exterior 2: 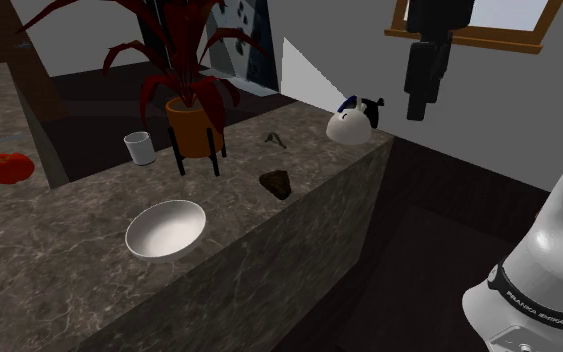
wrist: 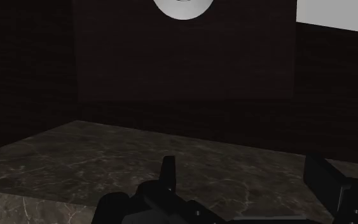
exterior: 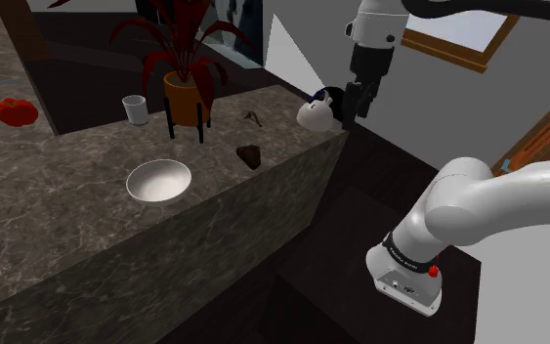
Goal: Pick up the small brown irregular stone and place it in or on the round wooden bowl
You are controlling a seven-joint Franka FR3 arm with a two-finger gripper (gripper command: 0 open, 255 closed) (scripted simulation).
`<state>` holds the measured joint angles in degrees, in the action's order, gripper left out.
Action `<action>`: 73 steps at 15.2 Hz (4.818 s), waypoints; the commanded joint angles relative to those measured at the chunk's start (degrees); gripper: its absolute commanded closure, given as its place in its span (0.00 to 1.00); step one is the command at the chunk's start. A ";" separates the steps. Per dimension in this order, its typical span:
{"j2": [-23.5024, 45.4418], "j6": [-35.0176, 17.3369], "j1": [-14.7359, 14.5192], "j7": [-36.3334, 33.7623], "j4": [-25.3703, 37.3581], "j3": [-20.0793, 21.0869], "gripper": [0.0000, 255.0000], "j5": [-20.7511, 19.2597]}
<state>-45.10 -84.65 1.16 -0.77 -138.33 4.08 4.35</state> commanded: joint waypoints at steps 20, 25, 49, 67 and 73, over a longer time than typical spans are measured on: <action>33.54 -39.26 5.38 -12.16 -1.37 4.40 0.00 -2.31; 44.62 -46.74 6.54 -16.32 3.20 4.31 0.00 -5.06; 77.06 -61.48 6.21 -26.11 23.42 -0.45 0.00 -11.94; 74.51 -59.32 6.42 -25.77 23.02 -0.14 1.00 -11.56; 70.87 -55.93 6.70 -25.25 22.79 0.27 1.00 -10.96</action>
<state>26.45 -141.19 7.78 -26.15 -115.47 4.28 -6.73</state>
